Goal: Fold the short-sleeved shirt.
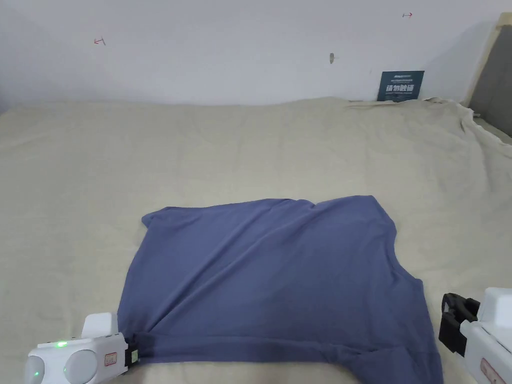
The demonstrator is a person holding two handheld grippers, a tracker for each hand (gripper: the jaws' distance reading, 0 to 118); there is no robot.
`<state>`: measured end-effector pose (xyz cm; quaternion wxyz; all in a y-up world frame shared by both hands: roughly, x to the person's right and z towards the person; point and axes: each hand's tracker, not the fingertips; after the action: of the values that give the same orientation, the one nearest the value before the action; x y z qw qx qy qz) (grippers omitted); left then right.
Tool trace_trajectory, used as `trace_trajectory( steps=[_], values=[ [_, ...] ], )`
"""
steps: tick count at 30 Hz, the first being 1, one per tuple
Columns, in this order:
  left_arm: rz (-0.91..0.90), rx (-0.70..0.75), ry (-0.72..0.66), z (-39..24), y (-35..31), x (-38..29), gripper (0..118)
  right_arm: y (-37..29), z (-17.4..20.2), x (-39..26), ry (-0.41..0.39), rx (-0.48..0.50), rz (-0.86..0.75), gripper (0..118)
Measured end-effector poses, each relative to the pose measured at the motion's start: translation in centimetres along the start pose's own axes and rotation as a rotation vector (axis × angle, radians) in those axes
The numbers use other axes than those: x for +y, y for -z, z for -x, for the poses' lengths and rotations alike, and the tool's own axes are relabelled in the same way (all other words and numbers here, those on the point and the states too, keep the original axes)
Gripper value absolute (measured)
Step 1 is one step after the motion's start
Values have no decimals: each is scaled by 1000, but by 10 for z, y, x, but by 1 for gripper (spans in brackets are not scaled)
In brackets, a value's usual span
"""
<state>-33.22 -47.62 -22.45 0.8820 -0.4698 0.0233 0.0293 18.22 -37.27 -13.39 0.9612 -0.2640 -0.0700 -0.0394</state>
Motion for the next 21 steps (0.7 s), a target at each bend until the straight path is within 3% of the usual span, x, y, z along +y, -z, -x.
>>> trace_trajectory(
  steps=[5, 6, 9, 10, 15, 21],
  values=[
    [-57, -18, 23, 0, -21, 2, 2, 21, -16, -24, 63, -19, 129, 2],
    [-66, -23, 19, 1, -25, 3, 2, 27, -19, -29, 73, -20, 151, 8],
    [-91, -49, -9, 4, -36, 8, 2, 45, -25, -47, 105, -17, 234, 89],
    [-95, -52, -12, 5, -38, 8, 2, 51, -26, -53, 108, -12, 275, 106],
    [-109, -55, -10, 2, -44, 9, 2, 69, -29, -85, 127, -13, 376, 107],
    [-101, -54, -8, 2, -41, 6, 2, 80, -26, -100, 157, -42, 386, 105]
  ],
)
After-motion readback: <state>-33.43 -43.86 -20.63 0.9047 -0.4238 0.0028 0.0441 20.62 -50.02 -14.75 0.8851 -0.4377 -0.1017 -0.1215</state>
